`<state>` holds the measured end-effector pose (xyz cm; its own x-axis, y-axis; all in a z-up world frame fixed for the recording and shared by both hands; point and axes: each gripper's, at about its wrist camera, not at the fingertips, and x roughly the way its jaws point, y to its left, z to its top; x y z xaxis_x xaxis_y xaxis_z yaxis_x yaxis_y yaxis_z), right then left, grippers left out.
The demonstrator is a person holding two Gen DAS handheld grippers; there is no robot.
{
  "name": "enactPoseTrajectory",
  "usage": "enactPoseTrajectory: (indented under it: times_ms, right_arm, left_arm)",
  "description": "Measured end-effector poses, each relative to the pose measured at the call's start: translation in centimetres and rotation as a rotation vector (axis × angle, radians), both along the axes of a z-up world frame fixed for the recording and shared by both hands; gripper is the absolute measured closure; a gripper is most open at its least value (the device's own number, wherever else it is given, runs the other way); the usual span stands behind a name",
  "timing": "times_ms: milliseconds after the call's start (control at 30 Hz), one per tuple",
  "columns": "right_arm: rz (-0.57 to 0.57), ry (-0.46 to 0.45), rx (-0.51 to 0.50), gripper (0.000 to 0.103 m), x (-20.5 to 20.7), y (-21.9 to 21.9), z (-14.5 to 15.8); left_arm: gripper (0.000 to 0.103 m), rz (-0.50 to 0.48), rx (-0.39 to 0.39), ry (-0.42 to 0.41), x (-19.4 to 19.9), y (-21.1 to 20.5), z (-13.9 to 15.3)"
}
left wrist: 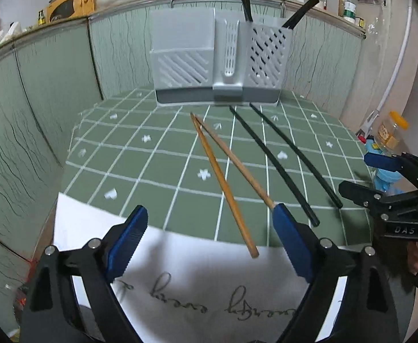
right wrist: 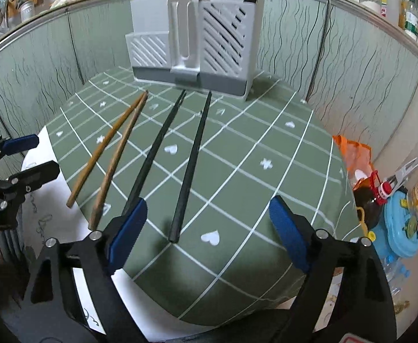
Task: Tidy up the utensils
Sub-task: 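Close the left tool on a wooden chopstick while the right tool grasps a black chopstick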
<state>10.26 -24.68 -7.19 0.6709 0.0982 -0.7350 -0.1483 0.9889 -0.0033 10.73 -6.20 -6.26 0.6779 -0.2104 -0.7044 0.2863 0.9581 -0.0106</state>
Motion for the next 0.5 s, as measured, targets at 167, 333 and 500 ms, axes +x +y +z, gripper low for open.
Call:
enactPoseTrajectory:
  times_ms: [167, 333, 500]
  right_arm:
    - [-0.013, 0.011, -0.010, 0.034, -0.1, 0.4, -1.1]
    - [-0.021, 0.016, -0.013, 0.053, -0.2, 0.9, -1.9]
    - [-0.014, 0.002, -0.003, 0.067, -0.4, 1.4, -2.0]
  left_arm:
    - [0.024, 0.004, -0.004, 0.025, -0.5, -0.3, -1.4]
    - [0.040, 0.005, 0.002, 0.054, -0.5, -0.8, -2.7]
    - [0.049, 0.012, 0.034, 0.041, -0.8, -1.6, -3.1]
